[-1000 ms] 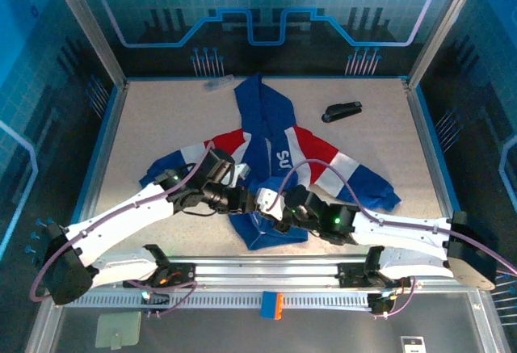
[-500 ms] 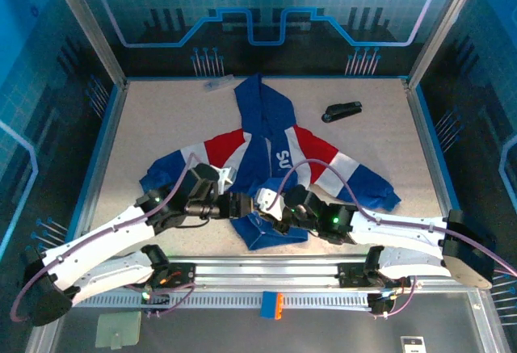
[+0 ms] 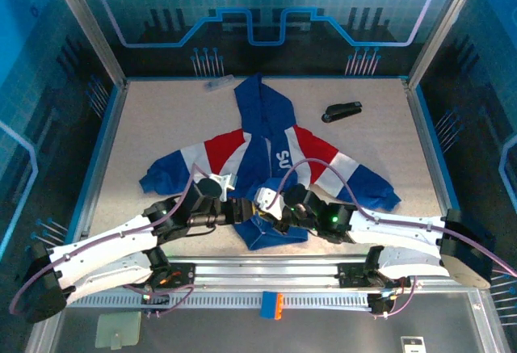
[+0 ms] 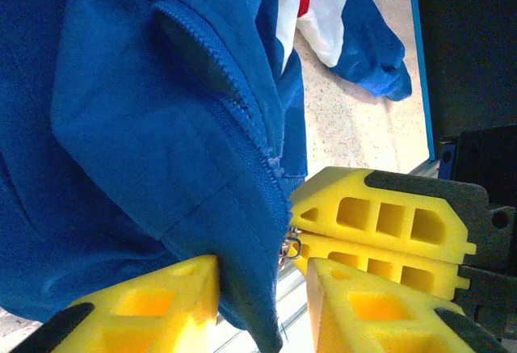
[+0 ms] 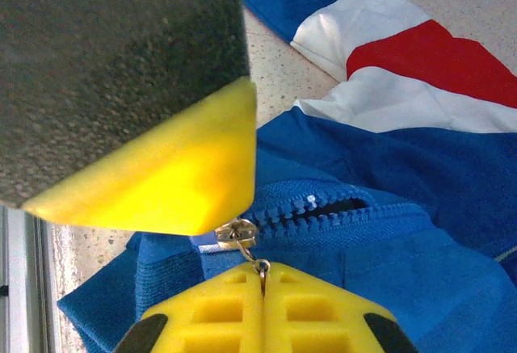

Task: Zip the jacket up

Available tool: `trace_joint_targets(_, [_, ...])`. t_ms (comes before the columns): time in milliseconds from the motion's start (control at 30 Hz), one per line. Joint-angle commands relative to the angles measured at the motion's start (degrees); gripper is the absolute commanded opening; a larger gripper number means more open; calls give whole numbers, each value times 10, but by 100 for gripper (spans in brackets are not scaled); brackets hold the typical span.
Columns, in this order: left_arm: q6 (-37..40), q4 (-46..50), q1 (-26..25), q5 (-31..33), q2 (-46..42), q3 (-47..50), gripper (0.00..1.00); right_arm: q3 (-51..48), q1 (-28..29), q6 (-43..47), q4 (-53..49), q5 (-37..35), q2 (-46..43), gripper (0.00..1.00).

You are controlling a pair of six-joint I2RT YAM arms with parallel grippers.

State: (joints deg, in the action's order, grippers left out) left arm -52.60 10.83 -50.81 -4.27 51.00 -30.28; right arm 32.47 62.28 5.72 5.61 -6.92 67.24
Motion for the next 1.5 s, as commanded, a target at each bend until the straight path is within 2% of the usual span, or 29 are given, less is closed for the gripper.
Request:
trace_joint_targets(0, [-9, -26, -3, 13, 0, 10, 33, 0, -8, -8, 13, 9, 5, 0])
trace_joint_targets(300, [-9, -32, -3, 20, 3, 22, 33, 5, -9, -7, 11, 14, 7, 0])
trace_joint_targets(400, [-10, -38, -3, 17, 6, 25, 28, 7, -9, -7, 9, 14, 7, 0])
trace_joint_targets(467, [-8, -39, -3, 14, 8, 25, 22, 8, -9, -7, 8, 14, 8, 0])
trace_joint_targets(567, [-1, -32, -3, 13, 5, 19, 1, 14, -9, -7, -1, 14, 7, 0])
trace_joint_targets(600, [5, -19, -3, 14, 2, 13, 0, 19, -9, -7, -7, 13, 7, 0])
trace_joint_targets(833, [47, 141, -3, 11, 6, -85, 0, 62, -9, -12, -67, 11, -3, 0])
trace_joint_targets(1100, [94, 274, -3, 1, 37, -194, 0, 135, -12, -24, -144, -6, 12, 0])
trace_joint_targets(1467, [103, 339, -10, 19, 46, -216, 0, 154, -16, -39, -167, -16, 28, 0])
